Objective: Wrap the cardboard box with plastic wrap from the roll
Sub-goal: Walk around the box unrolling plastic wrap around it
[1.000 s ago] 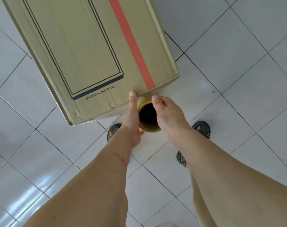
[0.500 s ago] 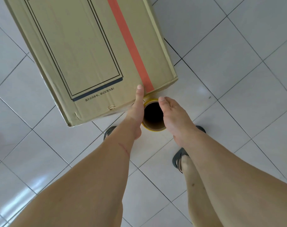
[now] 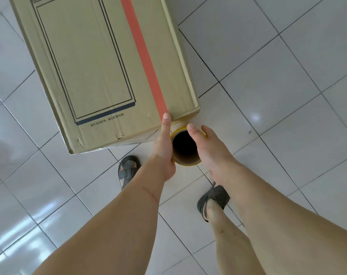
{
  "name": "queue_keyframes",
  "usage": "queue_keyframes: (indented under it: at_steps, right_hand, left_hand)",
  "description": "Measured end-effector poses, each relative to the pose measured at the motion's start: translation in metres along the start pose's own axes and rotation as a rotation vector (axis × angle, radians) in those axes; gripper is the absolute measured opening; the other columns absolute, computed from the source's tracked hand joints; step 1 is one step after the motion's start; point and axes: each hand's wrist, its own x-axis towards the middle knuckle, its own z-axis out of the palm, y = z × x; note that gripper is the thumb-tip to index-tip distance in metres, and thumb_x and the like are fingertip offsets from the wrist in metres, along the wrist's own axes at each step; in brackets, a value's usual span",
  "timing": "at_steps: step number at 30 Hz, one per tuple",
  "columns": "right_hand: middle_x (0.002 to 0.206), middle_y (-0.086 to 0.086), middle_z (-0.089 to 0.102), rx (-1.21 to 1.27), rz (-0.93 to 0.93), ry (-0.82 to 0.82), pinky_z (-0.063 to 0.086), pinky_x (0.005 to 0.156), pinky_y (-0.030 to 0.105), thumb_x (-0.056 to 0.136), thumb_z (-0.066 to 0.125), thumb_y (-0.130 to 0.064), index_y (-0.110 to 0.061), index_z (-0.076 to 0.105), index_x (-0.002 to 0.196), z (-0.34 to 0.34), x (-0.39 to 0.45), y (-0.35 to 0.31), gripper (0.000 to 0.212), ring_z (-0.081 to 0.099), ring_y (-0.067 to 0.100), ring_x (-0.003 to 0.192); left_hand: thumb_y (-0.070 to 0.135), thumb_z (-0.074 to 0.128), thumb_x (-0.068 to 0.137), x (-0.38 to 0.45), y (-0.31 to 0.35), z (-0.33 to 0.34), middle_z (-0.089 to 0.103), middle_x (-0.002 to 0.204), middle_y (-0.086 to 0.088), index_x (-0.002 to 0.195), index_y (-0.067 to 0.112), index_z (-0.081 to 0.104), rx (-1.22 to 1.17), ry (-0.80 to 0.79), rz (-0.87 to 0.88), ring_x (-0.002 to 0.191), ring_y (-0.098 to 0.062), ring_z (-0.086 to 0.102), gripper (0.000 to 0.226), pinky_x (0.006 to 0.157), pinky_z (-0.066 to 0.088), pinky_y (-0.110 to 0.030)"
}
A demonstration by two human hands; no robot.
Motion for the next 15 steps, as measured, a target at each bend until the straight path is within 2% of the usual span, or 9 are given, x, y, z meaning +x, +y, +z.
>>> queue_keyframes:
  at_steps: [2,3,5,7,9,11,12,14,15]
  right_hand:
    - [0.124,-0.013,0.053,-0.002,0.005,-0.029,0.034,0.074,0.02,0.093,0.047,-0.063,-0.037,0.049,0.128,-0.005,0.006,-0.005,0.044,0.049,0.003,0.093]
    - [0.127,-0.012,0.055,-0.006,-0.002,-0.027,0.035,0.075,0.021,0.092,0.048,-0.064,-0.035,0.051,0.127,-0.007,0.009,-0.006,0.046,0.05,0.005,0.097]
    - [0.12,-0.012,0.056,-0.01,0.004,-0.004,0.035,0.08,0.023,0.092,0.049,-0.063,-0.032,0.05,0.133,-0.013,0.01,-0.006,0.052,0.05,0.007,0.097]
    - [0.1,-0.017,0.051,-0.058,-0.014,0.008,0.035,0.074,0.019,0.094,0.051,-0.059,-0.033,0.049,0.131,-0.019,0.008,-0.007,0.045,0.049,0.003,0.085]
    - [0.105,-0.015,0.05,-0.106,-0.038,0.014,0.036,0.075,0.02,0.095,0.051,-0.055,-0.033,0.049,0.133,-0.023,0.007,-0.007,0.044,0.049,0.005,0.088]
    - [0.121,-0.01,0.05,-0.13,-0.06,0.029,0.036,0.08,0.021,0.095,0.052,-0.055,-0.032,0.047,0.139,-0.029,0.01,-0.01,0.05,0.047,0.005,0.096]
    - [0.121,-0.01,0.05,-0.128,-0.061,0.027,0.037,0.075,0.017,0.095,0.052,-0.056,-0.033,0.046,0.14,-0.031,0.009,-0.016,0.05,0.049,0.001,0.091]
    - [0.102,-0.016,0.05,-0.116,-0.026,-0.008,0.033,0.062,0.014,0.095,0.052,-0.054,-0.036,0.048,0.132,-0.036,0.013,-0.022,0.041,0.045,-0.005,0.075]
    - [0.092,-0.021,0.047,-0.098,0.004,-0.02,0.031,0.061,0.015,0.095,0.053,-0.054,-0.04,0.049,0.122,-0.039,0.017,-0.022,0.031,0.042,-0.007,0.073]
  left_hand:
    - [0.091,0.057,0.086,-0.001,0.005,0.009,0.083,0.121,-0.01,0.142,0.02,0.068,-0.009,0.012,0.032,0.118,-0.028,0.079,0.092,0.116,0.055,-0.051]
    - [0.091,0.054,0.087,0.001,0.007,0.011,0.083,0.121,-0.011,0.141,0.018,0.069,-0.025,0.005,0.029,0.117,-0.029,0.079,0.092,0.116,0.055,-0.052]
    - [0.1,0.044,0.083,0.001,0.01,0.013,0.082,0.125,-0.016,0.142,0.013,0.069,-0.062,-0.06,-0.024,0.119,-0.034,0.078,0.108,0.117,0.053,-0.055]
    - [0.107,0.033,0.076,-0.001,0.014,0.014,0.079,0.129,-0.021,0.143,0.008,0.067,-0.078,-0.149,-0.101,0.123,-0.038,0.076,0.125,0.117,0.052,-0.058]
    - [0.106,0.026,0.077,-0.002,0.013,0.018,0.079,0.13,-0.021,0.143,0.008,0.068,-0.078,-0.184,-0.111,0.123,-0.037,0.076,0.126,0.113,0.054,-0.056]
    - [0.105,0.028,0.08,-0.004,0.012,0.029,0.081,0.125,-0.017,0.139,0.014,0.072,-0.053,-0.136,-0.08,0.12,-0.034,0.077,0.117,0.112,0.055,-0.056]
    - [0.106,0.033,0.079,-0.003,0.013,0.034,0.083,0.123,-0.014,0.136,0.017,0.073,-0.04,-0.096,-0.059,0.119,-0.032,0.077,0.113,0.115,0.054,-0.056]
    - [0.102,0.046,0.078,0.003,0.015,0.041,0.084,0.119,-0.011,0.133,0.02,0.075,-0.042,-0.023,-0.01,0.117,-0.03,0.078,0.103,0.115,0.054,-0.055]
    - [0.098,0.049,0.083,0.004,0.017,0.043,0.084,0.118,-0.011,0.133,0.019,0.075,-0.056,-0.017,0.003,0.115,-0.03,0.08,0.097,0.114,0.056,-0.055]
